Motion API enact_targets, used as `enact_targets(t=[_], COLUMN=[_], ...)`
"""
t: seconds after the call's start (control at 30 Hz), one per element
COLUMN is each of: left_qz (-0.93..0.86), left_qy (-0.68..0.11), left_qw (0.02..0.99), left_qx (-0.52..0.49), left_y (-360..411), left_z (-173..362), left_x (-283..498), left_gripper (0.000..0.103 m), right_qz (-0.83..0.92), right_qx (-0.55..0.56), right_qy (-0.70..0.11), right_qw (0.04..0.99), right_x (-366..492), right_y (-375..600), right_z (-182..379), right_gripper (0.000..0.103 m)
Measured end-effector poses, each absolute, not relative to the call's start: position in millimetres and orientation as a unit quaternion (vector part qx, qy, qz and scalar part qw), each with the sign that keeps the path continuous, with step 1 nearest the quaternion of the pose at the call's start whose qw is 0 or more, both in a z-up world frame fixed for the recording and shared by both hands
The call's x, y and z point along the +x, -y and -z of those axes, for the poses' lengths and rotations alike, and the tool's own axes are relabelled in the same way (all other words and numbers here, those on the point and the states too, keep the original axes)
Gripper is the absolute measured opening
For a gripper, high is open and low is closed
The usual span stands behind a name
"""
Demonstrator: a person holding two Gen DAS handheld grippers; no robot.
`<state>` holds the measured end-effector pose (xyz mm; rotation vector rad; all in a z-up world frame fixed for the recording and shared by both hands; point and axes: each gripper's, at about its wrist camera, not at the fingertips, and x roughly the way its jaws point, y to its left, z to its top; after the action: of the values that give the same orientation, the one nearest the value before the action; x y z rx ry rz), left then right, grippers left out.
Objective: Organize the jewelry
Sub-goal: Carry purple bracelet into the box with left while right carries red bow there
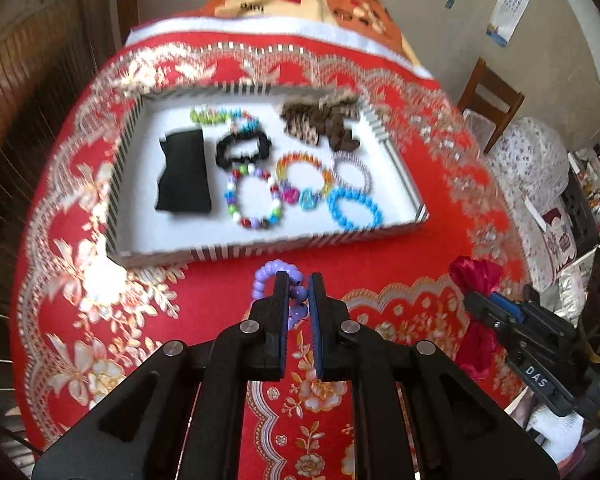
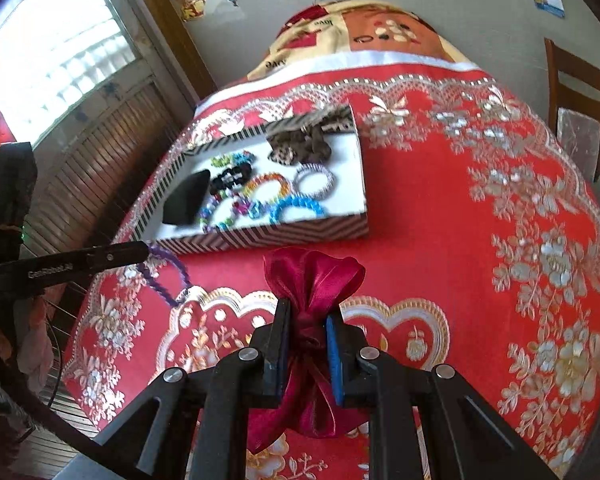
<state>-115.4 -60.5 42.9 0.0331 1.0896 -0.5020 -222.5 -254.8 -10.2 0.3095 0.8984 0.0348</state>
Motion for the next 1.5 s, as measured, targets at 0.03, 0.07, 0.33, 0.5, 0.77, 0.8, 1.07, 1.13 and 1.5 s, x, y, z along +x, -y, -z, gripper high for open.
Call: enact_targets(t=[0.03, 0.07, 0.33, 0.5, 0.77, 0.8, 1.07, 1.13, 1.5], left_qz=[0.236, 0.235, 0.222, 0.211, 0.193, 0.189, 0.164, 0.160, 0.100], left_qy=[-0.508, -0.505, -0.479, -0.479, -0.487, -0.488, -0.500, -0.507, -0.537], left_qw=[0.828, 0.830, 0.849, 0.852, 0.852, 0.852, 0.850, 0.847, 0.837], left_qx=[0.014, 0.014, 0.011, 0.013, 0.014, 0.014, 0.007, 0.000, -0.028], left_y=[59.7, 59.1, 59.5, 64.8, 70.9, 71.2, 71.7, 70.8, 51.4], left_z=[-48.8, -52.5, -81.0, -80.6, -72.4, -71.0, -61.6, -57.3, -17.2], left_x=[-113.7, -111.4, -91.8, -75.7, -36.6, -30.5, 22.2, 37.9, 112.7], left_gripper=[0.008, 0.008, 0.008, 0.008, 0.008, 0.008, 0.008, 0.008, 0.008], right_qz=[-0.019, -0.022, -0.040, -0.050, -0.062, -0.062, -0.069, -0.070, -0.071], right_qx=[0.148, 0.146, 0.126, 0.116, 0.103, 0.102, 0.093, 0.091, 0.087], right_qy=[-0.430, -0.428, -0.416, -0.418, -0.431, -0.433, -0.454, -0.461, -0.497], right_qw=[0.890, 0.892, 0.900, 0.899, 0.895, 0.894, 0.883, 0.880, 0.860], right_x=[-220.6, -218.0, -194.2, -169.7, -126.2, -120.9, -71.8, -59.2, -13.3], right_y=[254.6, 254.5, 249.7, 250.0, 254.2, 255.4, 265.1, 268.3, 287.5], right_z=[6.7, 3.4, -16.3, -19.9, -17.5, -16.4, -0.5, 5.0, 39.7], right_gripper=[0.016, 0.016, 0.016, 0.016, 0.016, 0.016, 0.016, 0.016, 0.016])
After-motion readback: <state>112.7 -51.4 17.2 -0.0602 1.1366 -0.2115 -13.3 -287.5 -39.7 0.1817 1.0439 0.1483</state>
